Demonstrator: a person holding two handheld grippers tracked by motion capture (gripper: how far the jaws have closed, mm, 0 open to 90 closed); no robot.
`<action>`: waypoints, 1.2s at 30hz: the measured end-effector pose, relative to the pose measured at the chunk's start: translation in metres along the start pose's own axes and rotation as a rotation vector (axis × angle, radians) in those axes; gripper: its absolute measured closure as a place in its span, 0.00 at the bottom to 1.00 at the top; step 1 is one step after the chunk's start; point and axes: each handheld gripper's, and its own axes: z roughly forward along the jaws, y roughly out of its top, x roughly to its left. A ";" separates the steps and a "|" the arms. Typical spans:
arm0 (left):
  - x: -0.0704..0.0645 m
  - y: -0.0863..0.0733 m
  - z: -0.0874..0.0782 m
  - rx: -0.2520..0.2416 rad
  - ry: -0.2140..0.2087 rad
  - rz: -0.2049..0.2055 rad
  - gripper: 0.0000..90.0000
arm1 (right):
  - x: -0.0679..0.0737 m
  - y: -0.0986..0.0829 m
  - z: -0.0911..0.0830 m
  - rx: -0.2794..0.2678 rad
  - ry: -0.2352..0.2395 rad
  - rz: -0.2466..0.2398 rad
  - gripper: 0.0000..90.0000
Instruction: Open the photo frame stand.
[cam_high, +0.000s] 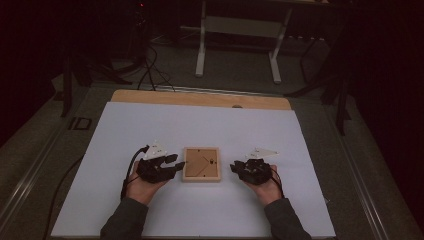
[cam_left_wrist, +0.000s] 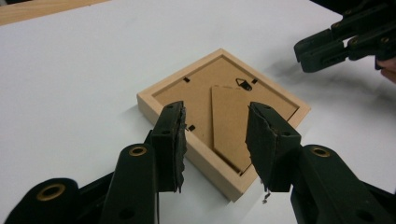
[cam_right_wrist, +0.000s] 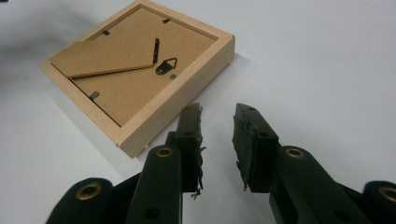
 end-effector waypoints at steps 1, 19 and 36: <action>0.000 0.004 0.000 0.012 0.000 -0.002 0.63 | 0.000 0.000 0.000 0.001 0.000 -0.001 0.79; -0.005 0.030 0.027 0.212 -0.031 0.038 0.53 | 0.003 0.001 0.000 -0.004 0.015 -0.014 0.77; -0.014 0.031 0.057 0.333 -0.042 0.093 0.51 | 0.007 0.003 0.002 -0.009 0.031 -0.034 0.86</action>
